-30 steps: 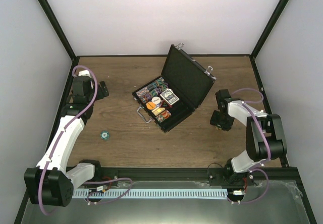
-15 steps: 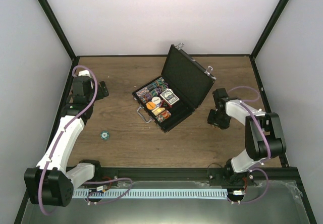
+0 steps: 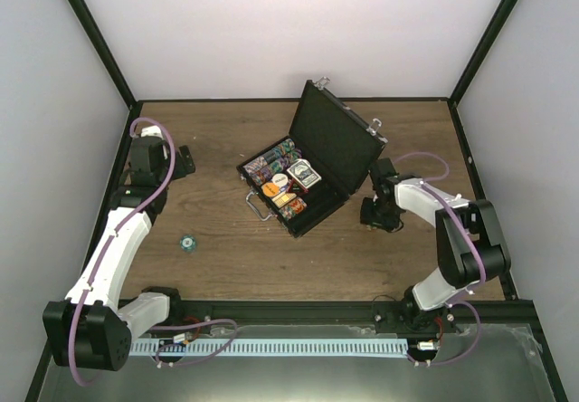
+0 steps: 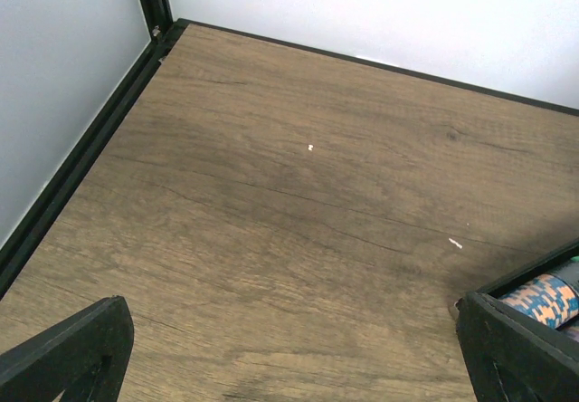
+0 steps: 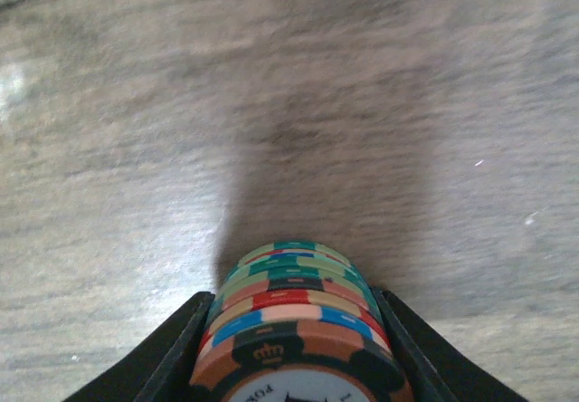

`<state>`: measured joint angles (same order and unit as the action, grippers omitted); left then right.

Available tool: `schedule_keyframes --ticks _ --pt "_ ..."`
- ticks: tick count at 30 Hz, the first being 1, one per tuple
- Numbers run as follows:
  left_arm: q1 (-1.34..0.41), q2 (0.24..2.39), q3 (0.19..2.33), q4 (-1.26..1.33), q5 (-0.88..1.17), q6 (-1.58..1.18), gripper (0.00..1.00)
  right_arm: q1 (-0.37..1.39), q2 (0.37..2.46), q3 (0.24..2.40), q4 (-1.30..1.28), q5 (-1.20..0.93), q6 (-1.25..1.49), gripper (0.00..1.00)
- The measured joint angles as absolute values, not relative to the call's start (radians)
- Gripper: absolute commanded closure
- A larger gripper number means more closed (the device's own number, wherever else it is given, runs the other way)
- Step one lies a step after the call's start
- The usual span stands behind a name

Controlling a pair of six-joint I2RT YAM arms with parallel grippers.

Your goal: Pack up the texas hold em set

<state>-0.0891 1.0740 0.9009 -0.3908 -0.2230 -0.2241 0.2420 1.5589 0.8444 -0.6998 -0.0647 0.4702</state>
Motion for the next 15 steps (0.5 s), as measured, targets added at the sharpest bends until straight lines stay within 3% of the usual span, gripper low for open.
schedule_keyframes --ticks 15 --pt "-0.115 1.068 0.901 -0.39 -0.178 -0.233 0.01 0.405 1.576 0.933 -0.803 -0.049 0.463 0.73"
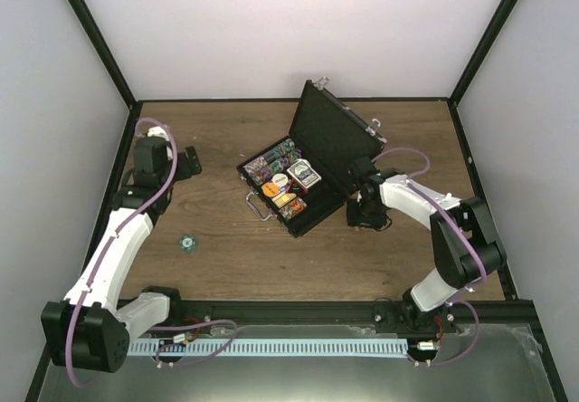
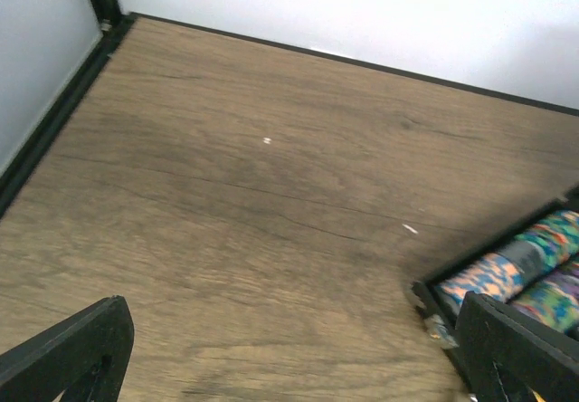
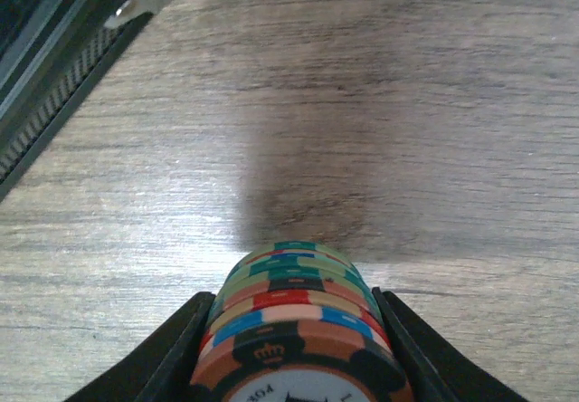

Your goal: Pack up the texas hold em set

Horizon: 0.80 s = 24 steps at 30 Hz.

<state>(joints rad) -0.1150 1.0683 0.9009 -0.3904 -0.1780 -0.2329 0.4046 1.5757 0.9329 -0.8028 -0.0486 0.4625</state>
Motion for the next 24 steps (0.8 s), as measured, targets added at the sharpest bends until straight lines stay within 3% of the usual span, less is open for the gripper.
schedule_keyframes --ticks 11,17,24 --pt "-0.229 1.09 0.759 -0.224 0.175 -0.443 0.12 0.532 1.577 0.986 -0.84 -0.02 0.404 0.72" --pt "-0.389 1.252 0.691 -0.073 0.403 -0.569 0.21 0.627 1.587 1.053 -0.84 -0.023 0.358 0.71" --pt "-0.431 1.41 0.679 0.076 0.632 -0.662 0.27 0.685 1.597 1.128 -0.855 -0.054 0.303 0.72"
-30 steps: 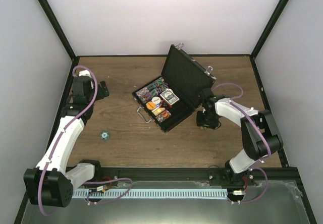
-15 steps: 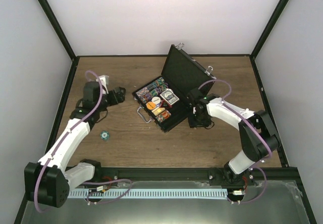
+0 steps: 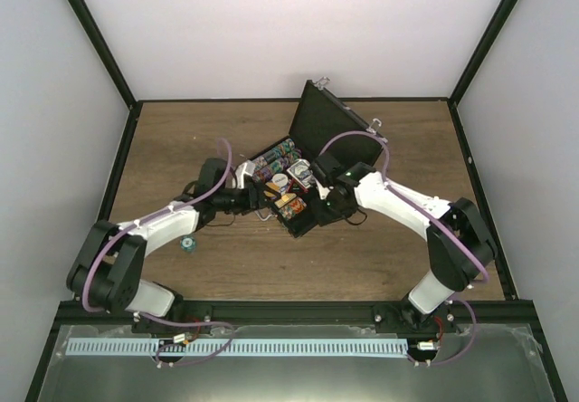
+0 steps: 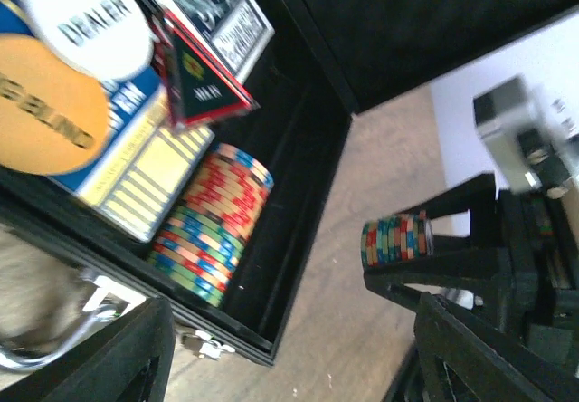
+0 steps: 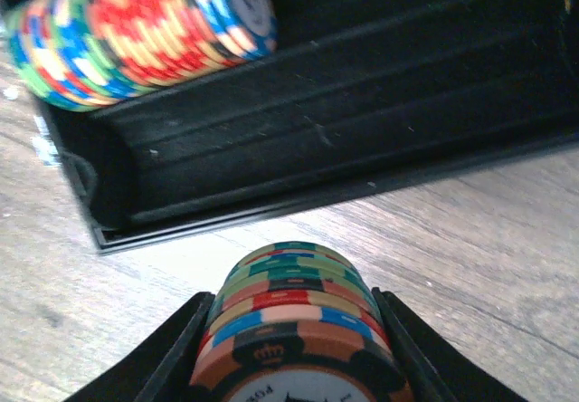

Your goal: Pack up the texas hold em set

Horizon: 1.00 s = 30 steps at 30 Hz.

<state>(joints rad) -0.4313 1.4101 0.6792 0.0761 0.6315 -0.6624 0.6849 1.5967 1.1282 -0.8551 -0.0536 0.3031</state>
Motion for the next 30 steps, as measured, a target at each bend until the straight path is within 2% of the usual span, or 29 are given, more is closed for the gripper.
schedule_keyframes --ticks 3,12,24,30 --pt "-0.445 1.472 0.68 0.135 0.722 -0.701 0.31 0.697 1.6 1.162 -0.862 -0.075 0.277 0.71" --pt "-0.461 1.612 0.704 0.314 0.9 -0.822 0.3 0.713 1.633 1.237 -0.885 -0.126 0.202 0.72" --pt "-0.497 1.763 0.738 0.574 1.034 -1.012 0.3 0.749 1.656 1.267 -0.899 -0.171 0.172 0.72" --pt "-0.517 1.785 0.739 0.65 1.069 -1.063 0.33 0.749 1.66 1.283 -0.908 -0.194 0.168 0.72"
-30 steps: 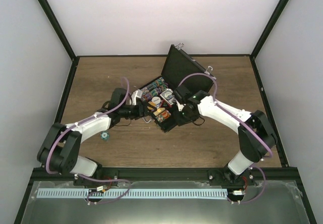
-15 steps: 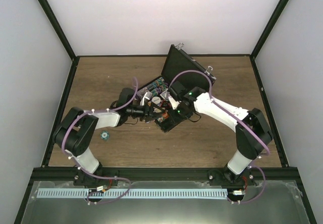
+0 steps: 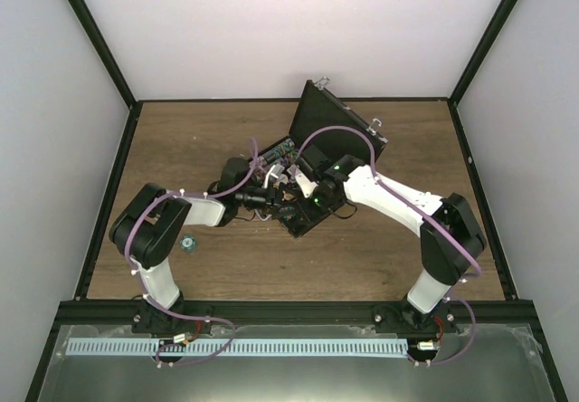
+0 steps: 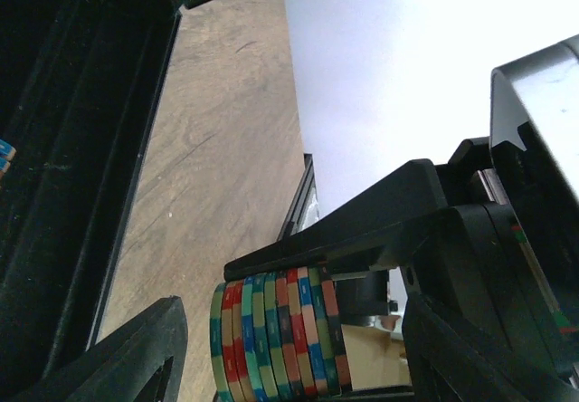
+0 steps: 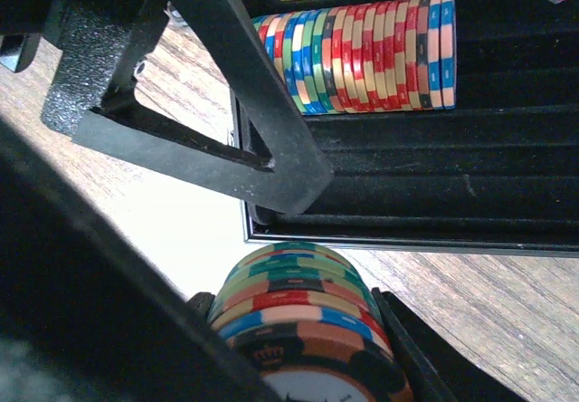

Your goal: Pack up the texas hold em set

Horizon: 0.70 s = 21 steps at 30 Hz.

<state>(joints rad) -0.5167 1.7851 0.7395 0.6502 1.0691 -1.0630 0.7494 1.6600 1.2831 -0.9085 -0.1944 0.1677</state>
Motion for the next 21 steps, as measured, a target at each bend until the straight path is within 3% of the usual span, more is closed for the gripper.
schedule_keyframes --ticks 7,21 --pt "-0.519 1.812 0.741 0.682 1.09 -1.087 0.39 0.75 1.665 1.299 -0.92 -0.209 0.157 0.72" --pt "-0.531 1.835 0.741 0.717 1.115 -1.124 0.35 0.751 1.669 1.317 -0.954 -0.216 0.147 0.72"
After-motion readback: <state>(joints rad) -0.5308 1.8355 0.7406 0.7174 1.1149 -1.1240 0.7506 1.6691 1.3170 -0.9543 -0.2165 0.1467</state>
